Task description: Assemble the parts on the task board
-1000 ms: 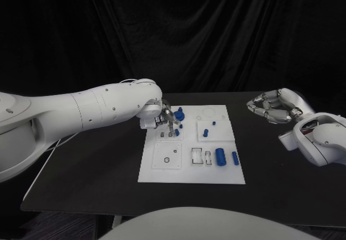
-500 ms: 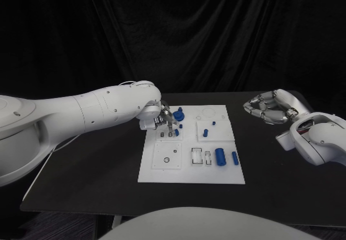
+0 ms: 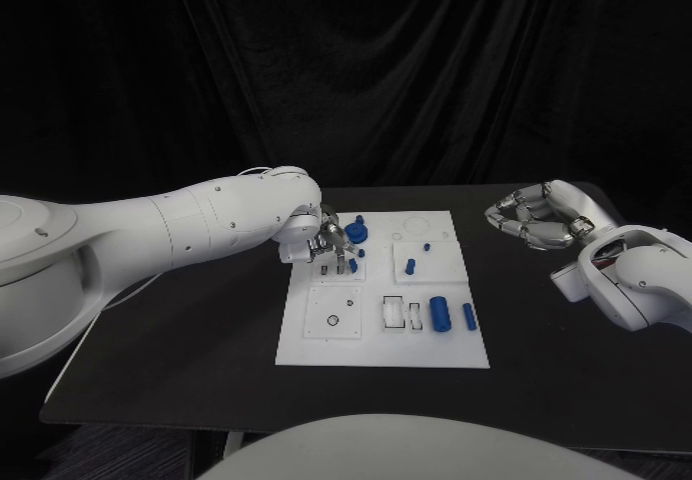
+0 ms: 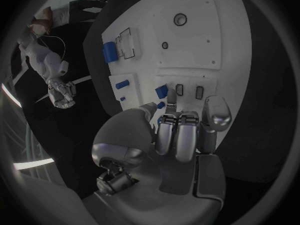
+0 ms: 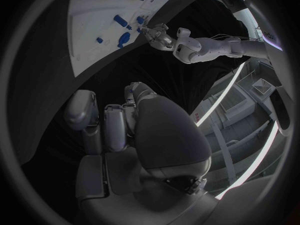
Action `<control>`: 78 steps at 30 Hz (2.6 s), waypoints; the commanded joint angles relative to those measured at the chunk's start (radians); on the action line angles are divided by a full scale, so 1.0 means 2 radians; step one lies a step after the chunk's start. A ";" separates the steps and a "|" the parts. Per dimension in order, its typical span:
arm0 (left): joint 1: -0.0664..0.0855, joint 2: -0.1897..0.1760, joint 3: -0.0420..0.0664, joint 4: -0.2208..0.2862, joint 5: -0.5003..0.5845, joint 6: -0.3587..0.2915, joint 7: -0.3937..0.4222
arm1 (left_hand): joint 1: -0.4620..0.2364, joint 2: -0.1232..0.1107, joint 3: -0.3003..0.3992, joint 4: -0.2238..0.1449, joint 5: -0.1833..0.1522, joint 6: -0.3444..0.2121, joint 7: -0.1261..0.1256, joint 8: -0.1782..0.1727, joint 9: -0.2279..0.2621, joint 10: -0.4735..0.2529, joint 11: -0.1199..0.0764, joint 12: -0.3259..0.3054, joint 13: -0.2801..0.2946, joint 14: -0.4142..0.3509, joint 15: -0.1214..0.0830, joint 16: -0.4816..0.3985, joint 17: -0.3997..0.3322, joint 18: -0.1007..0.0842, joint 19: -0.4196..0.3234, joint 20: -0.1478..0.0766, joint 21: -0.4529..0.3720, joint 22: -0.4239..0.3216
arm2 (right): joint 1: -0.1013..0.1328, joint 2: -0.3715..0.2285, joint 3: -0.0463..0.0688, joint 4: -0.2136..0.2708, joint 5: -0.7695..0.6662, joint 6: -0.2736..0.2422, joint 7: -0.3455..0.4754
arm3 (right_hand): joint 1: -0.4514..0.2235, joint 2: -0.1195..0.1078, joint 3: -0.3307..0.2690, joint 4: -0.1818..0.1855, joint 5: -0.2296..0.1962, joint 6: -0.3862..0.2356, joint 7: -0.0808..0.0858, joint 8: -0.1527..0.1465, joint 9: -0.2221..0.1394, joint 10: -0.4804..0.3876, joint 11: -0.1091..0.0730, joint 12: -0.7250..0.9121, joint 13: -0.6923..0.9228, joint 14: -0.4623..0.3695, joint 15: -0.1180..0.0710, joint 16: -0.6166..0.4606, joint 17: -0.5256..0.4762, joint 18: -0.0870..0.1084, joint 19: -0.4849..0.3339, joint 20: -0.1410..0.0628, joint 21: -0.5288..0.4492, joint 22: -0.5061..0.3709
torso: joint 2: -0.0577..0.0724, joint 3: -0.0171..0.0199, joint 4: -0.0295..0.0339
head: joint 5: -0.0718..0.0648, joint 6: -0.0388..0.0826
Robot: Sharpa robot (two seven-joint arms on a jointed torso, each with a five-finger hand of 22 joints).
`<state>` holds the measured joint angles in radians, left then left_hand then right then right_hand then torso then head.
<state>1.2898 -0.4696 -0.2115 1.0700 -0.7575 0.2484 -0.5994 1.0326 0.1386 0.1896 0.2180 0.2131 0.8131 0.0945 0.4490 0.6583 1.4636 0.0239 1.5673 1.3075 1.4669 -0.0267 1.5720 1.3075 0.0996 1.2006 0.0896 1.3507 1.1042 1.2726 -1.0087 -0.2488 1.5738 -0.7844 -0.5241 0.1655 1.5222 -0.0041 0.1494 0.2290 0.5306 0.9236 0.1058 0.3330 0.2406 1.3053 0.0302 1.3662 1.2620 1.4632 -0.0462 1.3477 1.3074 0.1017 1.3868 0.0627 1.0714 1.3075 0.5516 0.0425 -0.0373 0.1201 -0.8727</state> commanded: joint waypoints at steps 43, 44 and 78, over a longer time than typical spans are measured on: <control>-0.014 0.014 0.001 -0.014 0.001 0.007 0.022 | -0.011 -0.003 -0.003 0.003 -0.008 0.005 0.001 -0.010 0.019 0.054 0.003 0.002 0.132 0.052 0.004 -0.001 0.131 0.007 -0.008 0.002 -0.012 -0.009 | -0.003 0.004 0.000 -0.004 -0.003 0.023 -0.016 | -0.007 0.002 0.003 0.005 0.009 -0.005 0.000 0.000 0.000 -0.004 -0.003 -0.005 -0.032 0.012 0.001 -0.006 0.016 0.002 -0.001 0.000 -0.009 0.048 | 0.001 -0.0001 -0.0002 | 0.000 0.000; -0.014 0.014 0.001 -0.014 0.001 0.008 0.022 | -0.010 -0.003 -0.002 0.002 -0.007 0.005 0.001 -0.010 0.020 0.054 0.003 0.002 0.132 0.052 0.004 -0.001 0.131 0.007 -0.008 0.002 -0.012 -0.009 | -0.003 0.005 0.000 -0.004 -0.003 0.024 -0.017 | -0.007 0.002 0.003 0.005 0.009 -0.005 0.000 0.000 0.000 -0.005 -0.003 -0.005 -0.032 0.012 0.001 -0.006 0.016 0.002 -0.001 0.000 -0.011 0.047 | 0.001 0.0000 -0.0001 | 0.000 0.000; -0.016 0.012 0.001 -0.015 0.001 0.014 0.026 | 0.002 -0.022 0.122 -0.102 0.086 0.014 -0.002 -0.039 0.069 0.054 -0.001 0.002 0.132 0.048 0.000 -0.002 0.125 0.009 -0.010 -0.002 -0.029 -0.011 | -0.005 0.008 0.000 -0.009 -0.002 0.041 -0.035 | -0.005 0.001 0.006 0.003 0.014 -0.004 -0.001 0.001 0.001 -0.009 -0.003 -0.009 -0.037 0.010 0.001 -0.012 0.010 0.004 -0.004 0.000 -0.020 0.044 | 0.000 -0.0003 0.0007 | -0.002 0.000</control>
<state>1.2603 -0.4453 -0.2111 1.0411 -0.7580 0.2679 -0.5668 1.0391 0.0974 0.4183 0.0232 0.3749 0.8345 0.0914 0.3754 0.7908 1.4636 0.0240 1.5673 1.3074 1.4669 -0.0266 1.5720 1.3074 0.0997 1.1832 0.0857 1.2992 1.0822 1.2654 -0.9935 -0.2488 1.5554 -0.7854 -0.4554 0.1197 1.5182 -0.0002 0.1548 0.2344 0.5572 0.9202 0.1023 0.3329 0.2403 1.2893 0.0252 1.3523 1.2393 1.4632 -0.0463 1.3310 1.3073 0.1017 1.3868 0.0627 1.0337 1.3076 0.5517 0.0420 -0.0362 0.1162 -0.8728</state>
